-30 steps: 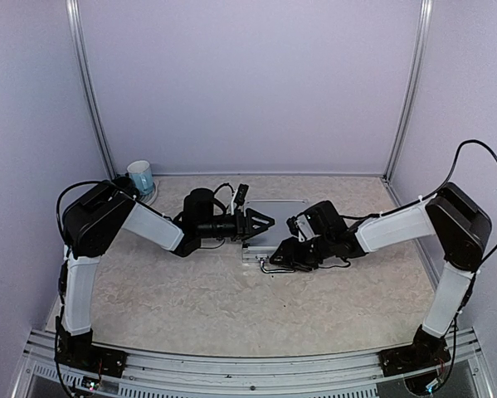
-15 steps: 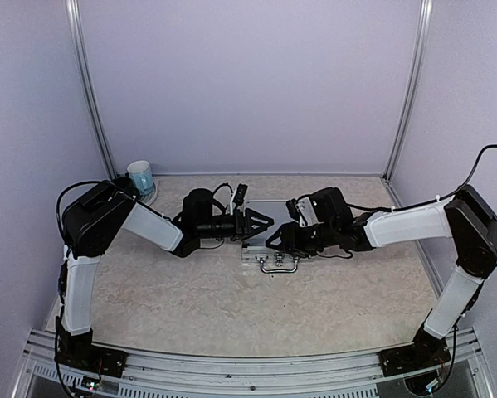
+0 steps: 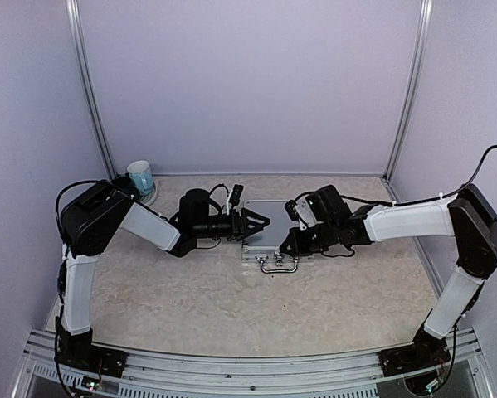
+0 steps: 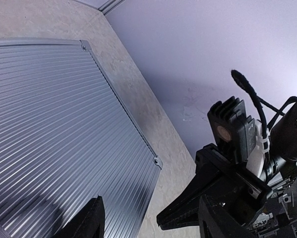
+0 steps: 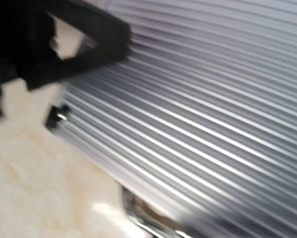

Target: Pack up texas hold em set

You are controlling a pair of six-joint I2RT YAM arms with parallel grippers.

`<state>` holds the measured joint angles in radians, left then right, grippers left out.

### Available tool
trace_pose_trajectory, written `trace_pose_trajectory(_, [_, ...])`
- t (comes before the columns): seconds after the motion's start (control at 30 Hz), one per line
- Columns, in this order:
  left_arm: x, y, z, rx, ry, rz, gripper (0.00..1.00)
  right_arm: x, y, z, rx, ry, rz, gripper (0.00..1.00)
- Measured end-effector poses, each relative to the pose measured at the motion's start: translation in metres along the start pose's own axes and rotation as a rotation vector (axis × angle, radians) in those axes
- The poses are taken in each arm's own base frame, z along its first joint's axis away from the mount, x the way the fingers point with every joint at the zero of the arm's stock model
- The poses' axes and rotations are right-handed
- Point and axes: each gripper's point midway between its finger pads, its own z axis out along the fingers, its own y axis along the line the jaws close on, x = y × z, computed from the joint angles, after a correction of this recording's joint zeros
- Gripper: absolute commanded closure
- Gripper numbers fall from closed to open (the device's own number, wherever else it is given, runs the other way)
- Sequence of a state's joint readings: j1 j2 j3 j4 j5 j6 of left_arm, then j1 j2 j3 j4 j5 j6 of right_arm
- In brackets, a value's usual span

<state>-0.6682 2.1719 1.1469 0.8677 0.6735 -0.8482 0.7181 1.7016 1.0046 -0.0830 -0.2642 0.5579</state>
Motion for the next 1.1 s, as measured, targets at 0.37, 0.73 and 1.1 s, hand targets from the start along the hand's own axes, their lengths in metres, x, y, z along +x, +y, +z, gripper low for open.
trace_pose_trajectory(0.37, [0.000, 0.000, 0.000, 0.000, 0.000, -0.001, 0.36, 0.027, -0.004, 0.012, 0.151, 0.047, -0.261, 1.00])
trace_pose_trajectory(0.73, [0.000, 0.000, 0.000, 0.000, 0.000, -0.002, 0.36, 0.041, -0.026, 0.026, 0.287, 0.075, -0.348, 1.00])
trace_pose_trajectory(1.1, [0.000, 0.001, -0.001, -0.002, -0.001, -0.003, 0.36, 0.042, -0.037, 0.037, 0.341, 0.095, -0.370, 1.00])
